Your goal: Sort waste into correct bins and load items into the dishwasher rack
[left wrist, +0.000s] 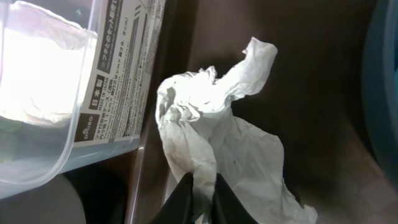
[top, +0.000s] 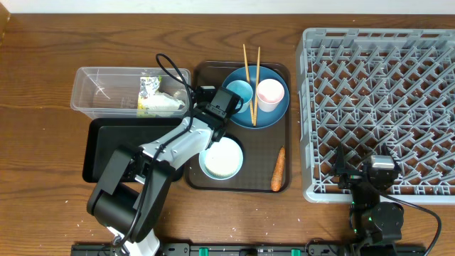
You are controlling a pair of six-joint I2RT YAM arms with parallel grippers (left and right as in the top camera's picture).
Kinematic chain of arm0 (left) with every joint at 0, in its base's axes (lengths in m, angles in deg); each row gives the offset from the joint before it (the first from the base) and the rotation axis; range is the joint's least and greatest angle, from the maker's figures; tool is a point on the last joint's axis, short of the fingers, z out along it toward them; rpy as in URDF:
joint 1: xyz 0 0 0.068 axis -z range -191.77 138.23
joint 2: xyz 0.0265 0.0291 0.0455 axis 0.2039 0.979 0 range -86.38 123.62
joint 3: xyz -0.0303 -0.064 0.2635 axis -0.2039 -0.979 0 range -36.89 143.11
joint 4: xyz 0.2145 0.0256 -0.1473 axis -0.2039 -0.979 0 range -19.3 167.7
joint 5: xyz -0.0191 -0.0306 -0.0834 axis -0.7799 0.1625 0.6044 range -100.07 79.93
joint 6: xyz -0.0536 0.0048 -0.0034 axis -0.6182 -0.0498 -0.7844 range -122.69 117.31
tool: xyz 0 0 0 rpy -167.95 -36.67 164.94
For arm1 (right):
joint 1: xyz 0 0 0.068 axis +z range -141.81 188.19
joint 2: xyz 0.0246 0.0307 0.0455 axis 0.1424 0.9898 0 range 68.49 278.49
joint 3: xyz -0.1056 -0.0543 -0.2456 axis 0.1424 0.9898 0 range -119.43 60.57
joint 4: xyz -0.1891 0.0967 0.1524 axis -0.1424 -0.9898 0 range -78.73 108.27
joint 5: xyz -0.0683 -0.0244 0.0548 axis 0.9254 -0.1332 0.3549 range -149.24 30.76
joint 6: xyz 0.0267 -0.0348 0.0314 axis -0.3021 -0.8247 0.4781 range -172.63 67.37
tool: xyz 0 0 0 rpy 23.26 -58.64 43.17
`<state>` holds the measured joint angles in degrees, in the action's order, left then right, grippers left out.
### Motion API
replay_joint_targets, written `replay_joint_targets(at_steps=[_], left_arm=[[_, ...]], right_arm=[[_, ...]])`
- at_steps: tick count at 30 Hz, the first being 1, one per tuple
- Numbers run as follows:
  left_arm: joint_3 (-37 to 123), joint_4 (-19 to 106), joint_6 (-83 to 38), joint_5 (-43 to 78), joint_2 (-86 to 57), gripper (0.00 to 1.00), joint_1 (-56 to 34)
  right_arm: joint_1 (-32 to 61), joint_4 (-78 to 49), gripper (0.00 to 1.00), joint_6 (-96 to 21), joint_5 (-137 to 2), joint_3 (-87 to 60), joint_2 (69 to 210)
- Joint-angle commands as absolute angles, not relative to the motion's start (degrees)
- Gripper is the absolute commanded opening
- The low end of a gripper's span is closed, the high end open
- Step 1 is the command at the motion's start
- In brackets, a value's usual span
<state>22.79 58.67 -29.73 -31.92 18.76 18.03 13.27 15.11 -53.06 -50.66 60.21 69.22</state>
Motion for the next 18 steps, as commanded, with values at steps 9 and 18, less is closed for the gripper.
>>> replay_joint_targets(at_steps=[9, 18], left_arm=[[22.46, 58.01, -29.8, -33.03, 12.86, 0.06, 18.06], [22.46, 57.66, -29.69, -33.62, 1.78, 0.06, 18.03]], right_arm=[[12.66, 14.89, 0.99, -52.69, -50.46, 60.25, 69.15], [12.66, 14.89, 0.99, -52.69, -50.46, 60.25, 69.15]])
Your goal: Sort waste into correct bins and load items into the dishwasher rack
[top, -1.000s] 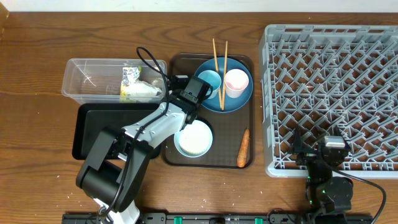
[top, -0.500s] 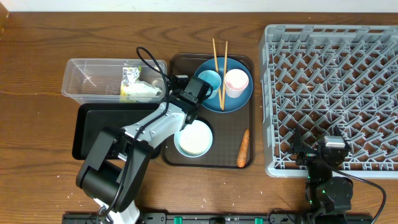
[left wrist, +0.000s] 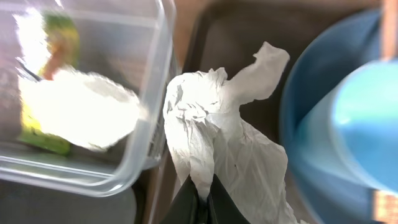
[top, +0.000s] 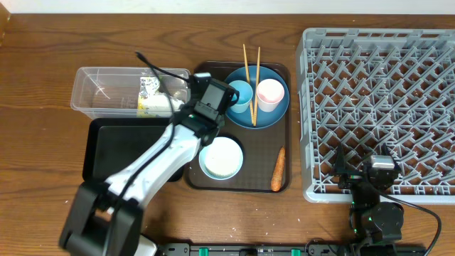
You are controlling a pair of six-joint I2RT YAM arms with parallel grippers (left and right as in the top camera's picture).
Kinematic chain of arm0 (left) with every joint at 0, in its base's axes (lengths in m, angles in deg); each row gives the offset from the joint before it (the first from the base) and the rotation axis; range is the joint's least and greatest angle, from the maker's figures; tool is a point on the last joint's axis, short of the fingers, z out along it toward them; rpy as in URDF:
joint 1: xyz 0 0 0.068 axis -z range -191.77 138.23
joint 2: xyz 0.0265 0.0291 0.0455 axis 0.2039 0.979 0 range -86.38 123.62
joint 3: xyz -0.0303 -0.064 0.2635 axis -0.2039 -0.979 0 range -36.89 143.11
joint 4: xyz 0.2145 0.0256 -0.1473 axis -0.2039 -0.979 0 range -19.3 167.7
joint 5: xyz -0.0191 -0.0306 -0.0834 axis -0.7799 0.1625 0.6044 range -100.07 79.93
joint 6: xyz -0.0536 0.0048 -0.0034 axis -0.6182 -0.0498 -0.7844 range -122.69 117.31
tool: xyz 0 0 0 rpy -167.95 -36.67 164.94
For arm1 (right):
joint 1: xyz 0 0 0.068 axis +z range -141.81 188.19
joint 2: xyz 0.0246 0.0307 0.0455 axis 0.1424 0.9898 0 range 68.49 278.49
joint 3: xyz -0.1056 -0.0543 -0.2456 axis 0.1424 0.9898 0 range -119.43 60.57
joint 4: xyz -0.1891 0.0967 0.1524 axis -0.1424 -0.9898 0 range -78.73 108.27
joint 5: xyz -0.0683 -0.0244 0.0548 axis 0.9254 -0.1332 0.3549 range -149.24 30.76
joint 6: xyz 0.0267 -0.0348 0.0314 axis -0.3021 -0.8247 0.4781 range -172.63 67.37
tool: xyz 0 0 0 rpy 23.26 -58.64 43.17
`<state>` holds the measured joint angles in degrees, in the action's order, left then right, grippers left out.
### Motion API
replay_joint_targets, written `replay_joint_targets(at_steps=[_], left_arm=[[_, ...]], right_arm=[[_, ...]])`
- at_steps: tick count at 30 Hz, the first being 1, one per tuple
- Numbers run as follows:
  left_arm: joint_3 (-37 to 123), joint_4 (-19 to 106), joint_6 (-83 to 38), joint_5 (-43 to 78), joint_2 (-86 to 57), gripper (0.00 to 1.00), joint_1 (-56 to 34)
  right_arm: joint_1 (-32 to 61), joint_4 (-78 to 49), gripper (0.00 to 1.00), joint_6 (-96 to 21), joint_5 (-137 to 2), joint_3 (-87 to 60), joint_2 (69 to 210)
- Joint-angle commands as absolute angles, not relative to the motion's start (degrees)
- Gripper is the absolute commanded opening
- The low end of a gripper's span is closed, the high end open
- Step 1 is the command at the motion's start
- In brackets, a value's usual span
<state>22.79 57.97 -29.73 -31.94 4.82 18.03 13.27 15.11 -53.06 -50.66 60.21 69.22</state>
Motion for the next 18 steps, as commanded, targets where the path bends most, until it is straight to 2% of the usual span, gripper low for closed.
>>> replay_joint_targets(at_steps=[1, 8, 18], left_arm=[[22.46, 57.69, -29.36, -34.23, 0.84, 0.06, 18.03], [22.46, 59.19, -29.62, -48.79, -1.0, 0.06, 17.73], [22.44, 59.0, -33.93, -49.49, 0.44, 0.06, 8.24]], right_arm=[[12.66, 14.89, 0.99, -52.69, -50.46, 60.25, 69.15], [12.66, 14.89, 0.99, -52.69, -50.46, 60.25, 69.15], [12.66, 14.89, 0.99, -52.69, -50.46, 60.25, 69.15]])
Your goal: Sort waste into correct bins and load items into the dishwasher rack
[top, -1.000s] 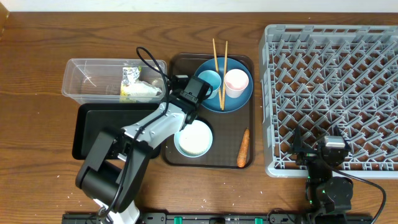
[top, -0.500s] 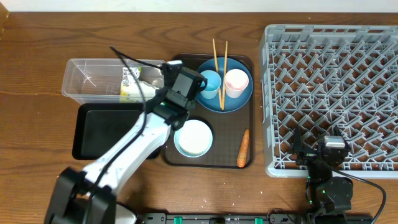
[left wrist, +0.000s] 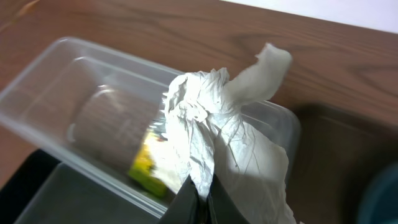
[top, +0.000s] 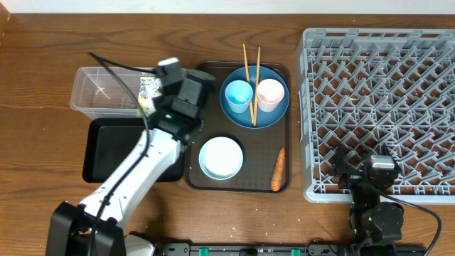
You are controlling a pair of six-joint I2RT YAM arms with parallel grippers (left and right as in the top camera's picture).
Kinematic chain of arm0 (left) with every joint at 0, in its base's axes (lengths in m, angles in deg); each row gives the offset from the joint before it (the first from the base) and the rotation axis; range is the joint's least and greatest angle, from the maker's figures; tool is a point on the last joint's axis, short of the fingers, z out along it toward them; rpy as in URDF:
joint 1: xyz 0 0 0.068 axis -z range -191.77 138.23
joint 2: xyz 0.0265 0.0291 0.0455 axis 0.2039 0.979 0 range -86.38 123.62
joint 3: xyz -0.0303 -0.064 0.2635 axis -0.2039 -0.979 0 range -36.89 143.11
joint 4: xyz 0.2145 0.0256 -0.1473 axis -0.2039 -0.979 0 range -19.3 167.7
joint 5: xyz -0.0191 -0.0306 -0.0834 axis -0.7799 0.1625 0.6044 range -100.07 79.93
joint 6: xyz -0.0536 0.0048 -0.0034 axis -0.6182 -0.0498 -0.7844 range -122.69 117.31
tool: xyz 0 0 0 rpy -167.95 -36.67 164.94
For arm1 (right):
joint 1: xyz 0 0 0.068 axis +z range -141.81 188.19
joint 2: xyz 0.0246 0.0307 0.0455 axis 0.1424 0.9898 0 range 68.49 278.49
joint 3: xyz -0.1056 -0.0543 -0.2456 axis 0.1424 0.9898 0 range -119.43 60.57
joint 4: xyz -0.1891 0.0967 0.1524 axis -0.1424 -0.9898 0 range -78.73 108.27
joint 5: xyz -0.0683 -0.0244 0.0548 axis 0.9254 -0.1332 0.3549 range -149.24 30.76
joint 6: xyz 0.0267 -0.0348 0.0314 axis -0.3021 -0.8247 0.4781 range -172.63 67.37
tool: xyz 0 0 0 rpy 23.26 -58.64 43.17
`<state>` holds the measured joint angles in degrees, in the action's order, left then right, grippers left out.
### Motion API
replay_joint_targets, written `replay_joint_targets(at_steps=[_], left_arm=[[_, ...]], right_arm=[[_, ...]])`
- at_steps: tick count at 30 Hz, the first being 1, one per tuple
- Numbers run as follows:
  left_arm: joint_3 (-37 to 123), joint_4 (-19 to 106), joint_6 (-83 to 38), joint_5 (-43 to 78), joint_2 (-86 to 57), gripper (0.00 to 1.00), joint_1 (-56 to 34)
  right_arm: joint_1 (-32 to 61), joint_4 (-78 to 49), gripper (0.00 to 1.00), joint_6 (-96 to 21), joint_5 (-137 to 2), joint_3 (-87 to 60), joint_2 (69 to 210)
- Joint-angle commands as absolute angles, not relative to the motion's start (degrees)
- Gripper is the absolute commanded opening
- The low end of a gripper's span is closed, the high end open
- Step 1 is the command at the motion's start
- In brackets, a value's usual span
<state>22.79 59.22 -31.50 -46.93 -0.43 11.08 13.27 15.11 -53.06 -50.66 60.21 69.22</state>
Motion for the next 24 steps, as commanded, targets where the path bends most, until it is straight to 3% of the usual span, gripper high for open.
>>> replay_joint_targets(at_steps=[1, 17, 19, 24], left_arm=[[22.44, 58.69, -34.43, -49.34, 0.49, 0.07, 7.22], [22.35, 59.92, -35.0, -43.65, 3.9, 0.08, -2.75], [22.35, 59.96, -35.85, -43.5, 4.95, 0.13, -2.86], [22.35, 60.7, -35.81, -43.52, 6.96, 0.15, -2.88]], right_arm=[[12.66, 14.89, 0.99, -52.69, -50.46, 60.25, 69.15], [12.66, 14.89, 0.99, -52.69, -50.46, 60.25, 69.15], [12.66, 14.89, 0.99, -52.69, -50.46, 60.25, 69.15], [12.66, 14.89, 0.99, -52.69, -50.49, 60.25, 69.15]])
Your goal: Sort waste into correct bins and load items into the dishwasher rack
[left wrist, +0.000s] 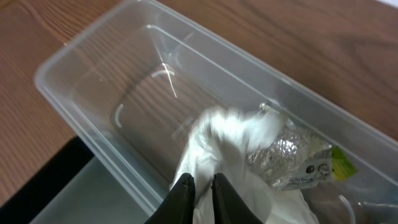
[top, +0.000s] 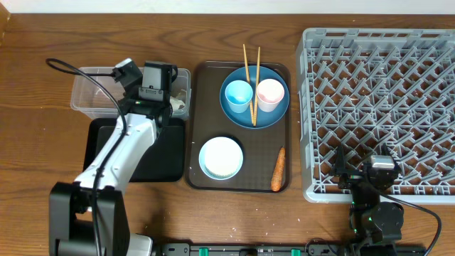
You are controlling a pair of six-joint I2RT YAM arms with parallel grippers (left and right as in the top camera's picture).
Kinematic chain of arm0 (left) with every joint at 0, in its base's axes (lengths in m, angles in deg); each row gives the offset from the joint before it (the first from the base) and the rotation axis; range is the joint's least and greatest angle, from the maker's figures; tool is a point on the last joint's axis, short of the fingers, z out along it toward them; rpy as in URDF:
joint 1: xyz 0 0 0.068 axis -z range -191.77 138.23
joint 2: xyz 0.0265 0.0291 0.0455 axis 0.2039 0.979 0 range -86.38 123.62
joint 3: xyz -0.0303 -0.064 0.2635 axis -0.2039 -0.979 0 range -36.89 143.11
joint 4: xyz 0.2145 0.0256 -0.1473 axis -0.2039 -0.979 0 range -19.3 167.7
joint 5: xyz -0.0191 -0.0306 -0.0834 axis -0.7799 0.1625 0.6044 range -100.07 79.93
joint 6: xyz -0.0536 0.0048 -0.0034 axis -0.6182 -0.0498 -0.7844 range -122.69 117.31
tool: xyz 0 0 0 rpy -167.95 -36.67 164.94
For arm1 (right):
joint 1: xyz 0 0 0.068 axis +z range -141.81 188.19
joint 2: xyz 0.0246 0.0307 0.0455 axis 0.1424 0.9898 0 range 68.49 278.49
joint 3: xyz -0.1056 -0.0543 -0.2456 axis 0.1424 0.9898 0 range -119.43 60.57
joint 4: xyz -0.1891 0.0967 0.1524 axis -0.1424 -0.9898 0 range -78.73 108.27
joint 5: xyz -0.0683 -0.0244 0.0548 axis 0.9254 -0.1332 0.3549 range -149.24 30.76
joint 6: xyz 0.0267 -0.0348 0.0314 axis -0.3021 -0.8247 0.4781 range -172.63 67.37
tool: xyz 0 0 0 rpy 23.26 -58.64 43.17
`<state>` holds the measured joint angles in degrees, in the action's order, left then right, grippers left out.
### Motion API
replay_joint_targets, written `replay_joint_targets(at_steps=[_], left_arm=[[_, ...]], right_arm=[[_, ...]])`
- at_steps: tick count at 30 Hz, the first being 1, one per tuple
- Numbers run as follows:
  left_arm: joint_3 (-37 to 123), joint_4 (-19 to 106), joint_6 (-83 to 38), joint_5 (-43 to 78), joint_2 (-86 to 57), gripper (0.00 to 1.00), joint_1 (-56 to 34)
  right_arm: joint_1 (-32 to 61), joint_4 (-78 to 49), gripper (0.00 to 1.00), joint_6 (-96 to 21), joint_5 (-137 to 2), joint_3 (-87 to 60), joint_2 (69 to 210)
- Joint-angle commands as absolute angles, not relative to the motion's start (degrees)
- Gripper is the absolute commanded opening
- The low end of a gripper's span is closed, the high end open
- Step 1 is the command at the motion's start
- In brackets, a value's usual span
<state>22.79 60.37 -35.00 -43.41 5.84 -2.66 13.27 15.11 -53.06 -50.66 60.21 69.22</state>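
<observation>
My left gripper (left wrist: 200,183) hangs over the clear plastic bin (left wrist: 93,56), its fingers slightly parted. A crumpled white napkin (left wrist: 224,143) sits blurred between and below them, inside the bin beside a foil wrapper (left wrist: 286,155). In the overhead view the left gripper (top: 153,87) is above the bin (top: 92,82), with the napkin (top: 176,105) at its right end. The right arm (top: 373,178) rests at the near edge of the grey dishwasher rack (top: 384,99); its fingers are too small to judge.
A brown tray (top: 206,178) holds a blue plate (top: 234,114) with a blue cup (top: 239,94), a pink cup (top: 270,93) and chopsticks (top: 252,71), plus a white bowl (top: 221,157) and a carrot (top: 278,169). A black tray (top: 99,153) lies below the bin.
The left gripper has moved left from the bin's right edge to over its inside. Its fingers, then pinched on the napkin, now stand slightly apart, and the napkin lies lower in the bin.
The left gripper held the napkin pinched low over the brown tray beside the bin. Then it held it higher, by the blue plate. Then it carried it above the bin's right end. Now it is over the bin with fingers parted and the napkin inside.
</observation>
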Motion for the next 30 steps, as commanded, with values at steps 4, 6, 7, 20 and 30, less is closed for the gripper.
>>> replay_joint_targets(at_steps=[4, 6, 7, 20, 30], left_arm=[[22.35, 60.75, -35.79, -43.52, 7.55, 0.4, -2.86], [22.35, 60.72, -35.79, -43.52, 7.35, 0.47, -2.86], [22.35, 60.66, -35.74, -43.52, 7.11, 0.48, -2.86], [22.35, 56.46, -30.08, -34.63, -7.51, 0.49, 9.64], [22.35, 44.96, -28.16, -20.62, -11.84, 0.5, 21.58]], right_arm=[[12.66, 14.89, 0.99, -52.69, -50.46, 60.25, 69.15], [12.66, 14.89, 0.99, -52.69, -50.46, 60.25, 69.15], [12.66, 14.89, 0.99, -52.69, -50.46, 60.25, 69.15], [12.66, 14.89, 0.99, -52.69, -50.46, 60.25, 69.15], [12.66, 14.89, 0.99, -52.69, -50.49, 60.25, 69.15]])
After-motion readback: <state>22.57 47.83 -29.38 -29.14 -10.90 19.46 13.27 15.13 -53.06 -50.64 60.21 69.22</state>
